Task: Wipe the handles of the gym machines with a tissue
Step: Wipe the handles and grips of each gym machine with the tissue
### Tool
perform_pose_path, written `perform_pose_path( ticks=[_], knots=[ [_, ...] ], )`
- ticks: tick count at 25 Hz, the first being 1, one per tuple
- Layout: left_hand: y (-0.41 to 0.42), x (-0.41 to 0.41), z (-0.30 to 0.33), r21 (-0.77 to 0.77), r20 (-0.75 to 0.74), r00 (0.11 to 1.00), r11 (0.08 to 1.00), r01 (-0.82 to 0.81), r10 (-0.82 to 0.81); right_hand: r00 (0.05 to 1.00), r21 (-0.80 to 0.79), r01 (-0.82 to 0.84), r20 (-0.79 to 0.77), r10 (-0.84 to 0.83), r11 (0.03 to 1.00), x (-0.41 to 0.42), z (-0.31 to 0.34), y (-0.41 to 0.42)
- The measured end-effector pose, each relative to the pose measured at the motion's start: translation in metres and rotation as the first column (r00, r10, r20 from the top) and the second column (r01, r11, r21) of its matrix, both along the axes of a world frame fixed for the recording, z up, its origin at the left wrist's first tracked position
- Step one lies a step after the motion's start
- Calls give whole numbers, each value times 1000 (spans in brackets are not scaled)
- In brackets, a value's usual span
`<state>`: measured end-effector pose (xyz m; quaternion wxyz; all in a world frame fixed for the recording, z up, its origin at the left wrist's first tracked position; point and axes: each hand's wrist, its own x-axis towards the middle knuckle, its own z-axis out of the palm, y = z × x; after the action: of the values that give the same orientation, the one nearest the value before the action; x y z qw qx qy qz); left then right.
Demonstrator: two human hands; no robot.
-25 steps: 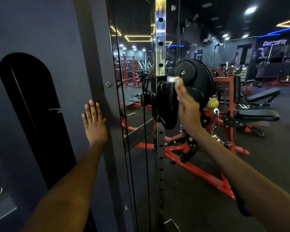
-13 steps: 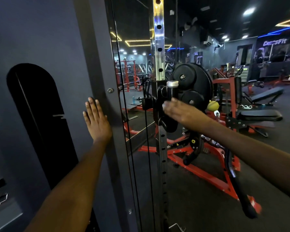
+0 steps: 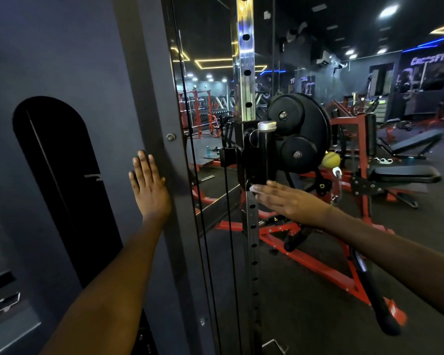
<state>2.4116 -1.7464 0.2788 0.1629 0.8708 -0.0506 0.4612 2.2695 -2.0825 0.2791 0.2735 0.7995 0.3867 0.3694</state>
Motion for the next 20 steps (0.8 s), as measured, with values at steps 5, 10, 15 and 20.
perform_pose_path(
  ticks=[5,10,15,20],
  knots=[
    [0,6,-18,6,4,1000,1000,13,-13,987,584,-160,76,143,796,-28,-7,4],
    [-10,9,-24,-58,47,999,998,14,-11,992,983,-100,87,91,156,-3,54,56],
    [-7,14,-29,-50,101,995,998,33,-28,966,955,137,-70,247,-264,-17,-19,68],
    [-14,14,-27,-83,139,990,996,15,-4,885,954,224,-112,452,-202,6,45,35]
  ],
)
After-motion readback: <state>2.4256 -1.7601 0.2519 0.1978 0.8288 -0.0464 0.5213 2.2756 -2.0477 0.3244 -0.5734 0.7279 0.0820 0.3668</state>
